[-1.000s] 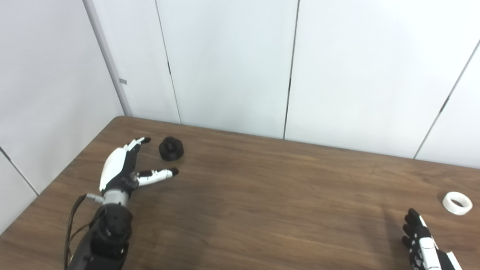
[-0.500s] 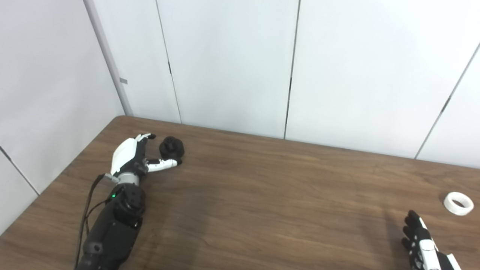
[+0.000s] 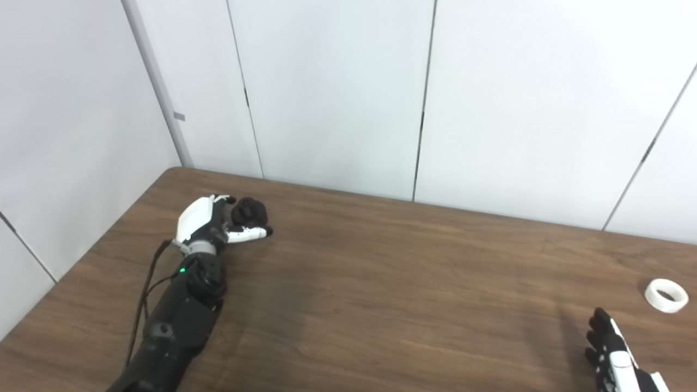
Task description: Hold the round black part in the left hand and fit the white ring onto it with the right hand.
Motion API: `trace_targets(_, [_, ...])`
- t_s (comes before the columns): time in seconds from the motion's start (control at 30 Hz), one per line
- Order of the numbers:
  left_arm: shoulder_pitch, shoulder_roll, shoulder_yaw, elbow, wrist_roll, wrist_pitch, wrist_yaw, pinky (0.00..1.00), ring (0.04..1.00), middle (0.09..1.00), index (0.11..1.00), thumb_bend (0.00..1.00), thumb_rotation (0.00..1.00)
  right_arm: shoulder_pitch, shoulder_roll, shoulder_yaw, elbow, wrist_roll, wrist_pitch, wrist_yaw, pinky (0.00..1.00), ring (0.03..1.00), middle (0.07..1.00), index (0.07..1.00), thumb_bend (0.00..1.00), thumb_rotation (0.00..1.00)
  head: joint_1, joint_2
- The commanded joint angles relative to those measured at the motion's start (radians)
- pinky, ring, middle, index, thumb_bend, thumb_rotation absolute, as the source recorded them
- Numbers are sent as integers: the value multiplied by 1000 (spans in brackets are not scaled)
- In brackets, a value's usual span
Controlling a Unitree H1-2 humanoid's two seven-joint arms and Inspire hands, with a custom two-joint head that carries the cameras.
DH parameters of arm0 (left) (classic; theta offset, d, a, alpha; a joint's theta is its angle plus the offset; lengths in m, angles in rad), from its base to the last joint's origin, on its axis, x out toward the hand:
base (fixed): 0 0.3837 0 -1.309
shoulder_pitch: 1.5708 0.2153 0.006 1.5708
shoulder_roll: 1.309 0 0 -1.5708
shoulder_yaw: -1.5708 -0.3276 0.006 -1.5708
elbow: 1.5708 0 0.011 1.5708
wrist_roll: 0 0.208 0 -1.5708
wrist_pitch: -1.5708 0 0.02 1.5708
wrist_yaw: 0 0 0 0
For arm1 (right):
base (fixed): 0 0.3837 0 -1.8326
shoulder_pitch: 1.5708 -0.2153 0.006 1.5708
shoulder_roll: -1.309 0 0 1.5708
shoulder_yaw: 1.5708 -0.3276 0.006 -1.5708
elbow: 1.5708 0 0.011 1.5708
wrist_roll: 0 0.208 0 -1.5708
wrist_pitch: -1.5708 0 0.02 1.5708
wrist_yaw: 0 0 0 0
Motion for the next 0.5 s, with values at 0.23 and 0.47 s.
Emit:
trace_targets(0.23, [-78, 26, -10, 41, -7, -63, 68, 1000, 992, 941, 814, 1000, 359, -3, 5, -1, -52, -3, -10, -9, 1000, 1000, 1000, 1000, 356, 1000, -4, 3])
trace_targets(0.47, [-75, 24, -26, 45, -7, -52, 79, 1000, 979, 930, 805, 1000, 354, -4, 4, -3, -55, -2, -7, -9, 1000, 1000, 1000, 1000, 346, 1000, -1, 10])
